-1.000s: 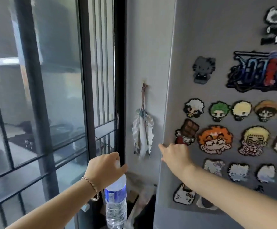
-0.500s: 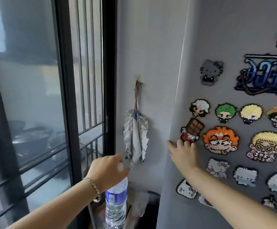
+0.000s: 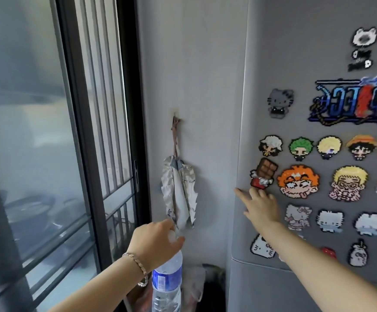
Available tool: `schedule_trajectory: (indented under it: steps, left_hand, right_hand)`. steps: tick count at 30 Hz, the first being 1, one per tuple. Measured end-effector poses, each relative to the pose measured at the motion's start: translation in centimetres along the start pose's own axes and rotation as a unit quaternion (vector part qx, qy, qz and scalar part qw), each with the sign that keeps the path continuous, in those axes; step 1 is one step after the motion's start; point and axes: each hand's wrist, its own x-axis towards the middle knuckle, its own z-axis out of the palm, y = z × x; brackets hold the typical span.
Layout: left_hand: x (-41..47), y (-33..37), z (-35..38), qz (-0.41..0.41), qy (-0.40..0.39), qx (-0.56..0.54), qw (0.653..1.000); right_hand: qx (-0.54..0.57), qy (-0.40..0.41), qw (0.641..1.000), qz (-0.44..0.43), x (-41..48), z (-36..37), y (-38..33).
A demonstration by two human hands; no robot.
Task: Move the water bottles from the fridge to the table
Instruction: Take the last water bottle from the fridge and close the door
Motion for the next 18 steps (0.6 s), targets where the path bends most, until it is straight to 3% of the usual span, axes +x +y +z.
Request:
schedule_trajectory:
  steps: [3, 8, 15, 18]
  left_hand:
    - [0.0, -0.3, -0.4, 0.005, 0.0, 0.006, 1.0]
    - [-1.1, 0.1, -1.5, -0.001, 0.007, 0.004, 1.0]
    - [-6.5, 1.1, -3.3, -0.072, 0.032, 0.05, 0.996]
    - [-10.2, 2.0, -4.0, -0.127, 0.039, 0.081, 0.988]
  right_hand:
    - [0.047, -0.126, 0.991, -0.011, -1.1, -1.6, -0.4]
    - [0.149, -0.351, 0.923, -0.045, -4.3, -2.9, -1.4]
    - [0.144, -0.444, 0.866, -0.177, -6.6, -5.0, -4.9]
    - [0.131, -0.429, 0.857, -0.254, -7.5, -5.5, -6.7]
